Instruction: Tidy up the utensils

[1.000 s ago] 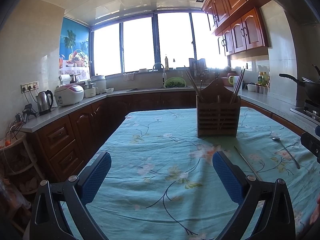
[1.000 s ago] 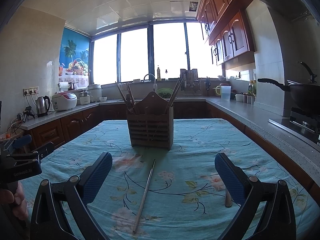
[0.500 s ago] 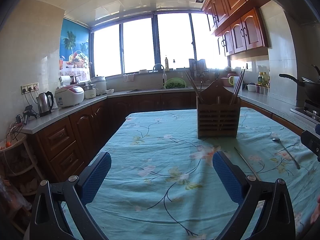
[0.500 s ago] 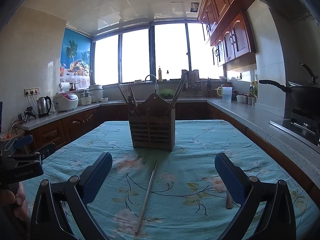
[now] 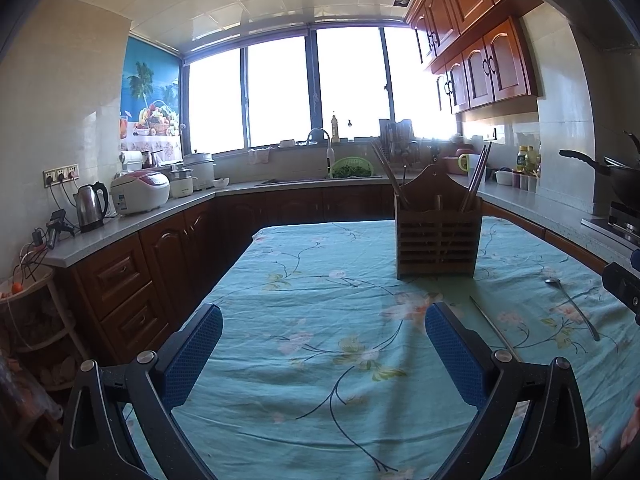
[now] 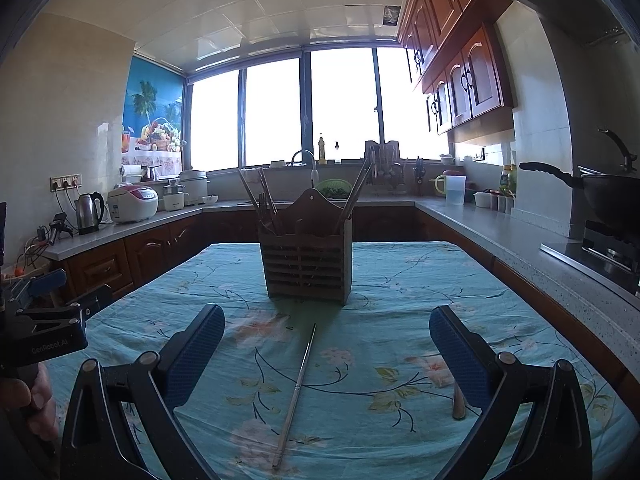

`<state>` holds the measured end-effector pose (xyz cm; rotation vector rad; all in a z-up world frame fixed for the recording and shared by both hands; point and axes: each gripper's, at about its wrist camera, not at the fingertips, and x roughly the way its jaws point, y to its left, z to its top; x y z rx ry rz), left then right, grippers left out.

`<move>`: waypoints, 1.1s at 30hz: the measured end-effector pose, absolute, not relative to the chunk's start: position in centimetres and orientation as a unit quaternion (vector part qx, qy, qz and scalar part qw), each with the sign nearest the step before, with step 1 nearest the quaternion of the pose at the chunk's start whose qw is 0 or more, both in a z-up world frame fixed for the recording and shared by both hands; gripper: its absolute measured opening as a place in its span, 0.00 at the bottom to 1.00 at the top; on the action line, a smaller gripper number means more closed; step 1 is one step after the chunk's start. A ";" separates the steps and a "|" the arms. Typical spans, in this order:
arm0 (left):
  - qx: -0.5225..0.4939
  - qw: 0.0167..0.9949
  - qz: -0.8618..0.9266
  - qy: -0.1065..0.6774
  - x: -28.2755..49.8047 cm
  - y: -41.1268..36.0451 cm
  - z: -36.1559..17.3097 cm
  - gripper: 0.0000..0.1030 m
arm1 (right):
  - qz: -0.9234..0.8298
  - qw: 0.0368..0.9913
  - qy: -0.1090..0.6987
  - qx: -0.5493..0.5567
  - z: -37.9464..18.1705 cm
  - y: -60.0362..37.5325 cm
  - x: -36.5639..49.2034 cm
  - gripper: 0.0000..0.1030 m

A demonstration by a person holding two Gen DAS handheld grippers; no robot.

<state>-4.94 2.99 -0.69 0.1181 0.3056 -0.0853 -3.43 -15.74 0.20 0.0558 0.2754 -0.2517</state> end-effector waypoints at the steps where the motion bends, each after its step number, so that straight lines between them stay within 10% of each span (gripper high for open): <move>1: 0.059 0.986 -0.043 0.152 -4.9 3.0 -0.7 0.99 | -0.126 0.982 0.137 0.027 0.2 -15.8 -3.5 1.00; 33: 0.058 0.983 -0.052 0.164 -4.0 2.7 -0.4 0.99 | -0.125 0.981 0.146 0.030 0.7 -16.0 -2.6 1.00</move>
